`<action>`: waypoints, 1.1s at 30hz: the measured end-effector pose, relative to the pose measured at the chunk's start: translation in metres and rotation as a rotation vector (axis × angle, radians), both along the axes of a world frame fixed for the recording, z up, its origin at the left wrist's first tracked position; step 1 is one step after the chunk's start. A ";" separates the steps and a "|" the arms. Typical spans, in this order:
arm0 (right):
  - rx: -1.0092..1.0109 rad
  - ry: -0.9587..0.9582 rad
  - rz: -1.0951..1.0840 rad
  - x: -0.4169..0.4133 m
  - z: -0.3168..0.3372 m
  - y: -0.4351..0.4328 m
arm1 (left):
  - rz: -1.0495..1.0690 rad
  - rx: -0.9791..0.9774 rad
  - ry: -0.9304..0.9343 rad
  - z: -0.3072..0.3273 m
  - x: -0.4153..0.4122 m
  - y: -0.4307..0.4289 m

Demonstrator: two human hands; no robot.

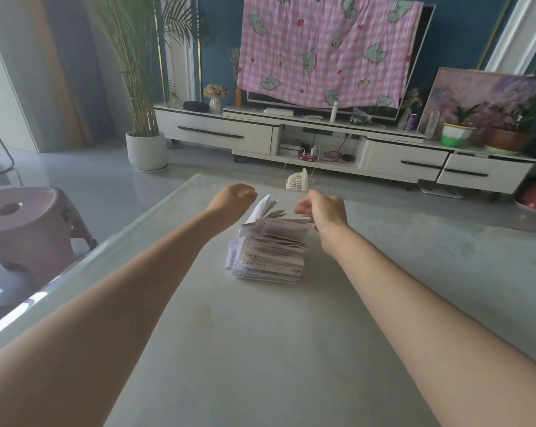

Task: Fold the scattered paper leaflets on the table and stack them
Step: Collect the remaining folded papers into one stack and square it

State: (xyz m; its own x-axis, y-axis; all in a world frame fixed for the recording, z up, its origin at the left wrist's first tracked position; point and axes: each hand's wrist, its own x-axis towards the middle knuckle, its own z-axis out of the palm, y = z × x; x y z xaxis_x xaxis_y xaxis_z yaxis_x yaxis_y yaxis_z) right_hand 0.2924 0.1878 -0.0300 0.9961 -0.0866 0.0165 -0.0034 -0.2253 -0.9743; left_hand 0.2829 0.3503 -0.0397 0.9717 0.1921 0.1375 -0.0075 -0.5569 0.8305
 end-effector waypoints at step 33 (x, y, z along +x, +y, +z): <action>-0.574 -0.260 0.223 -0.034 -0.045 0.011 | -0.125 0.184 0.280 -0.022 0.033 -0.016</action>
State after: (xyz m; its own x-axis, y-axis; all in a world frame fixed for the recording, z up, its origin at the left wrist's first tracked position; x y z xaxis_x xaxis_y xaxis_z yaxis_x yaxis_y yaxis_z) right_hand 0.2585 0.1989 -0.0745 0.9464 0.2153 0.2407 0.3223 -0.6765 -0.6621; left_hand 0.3157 0.3346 -0.0615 0.9910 0.0662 -0.1164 0.1289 -0.7069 0.6955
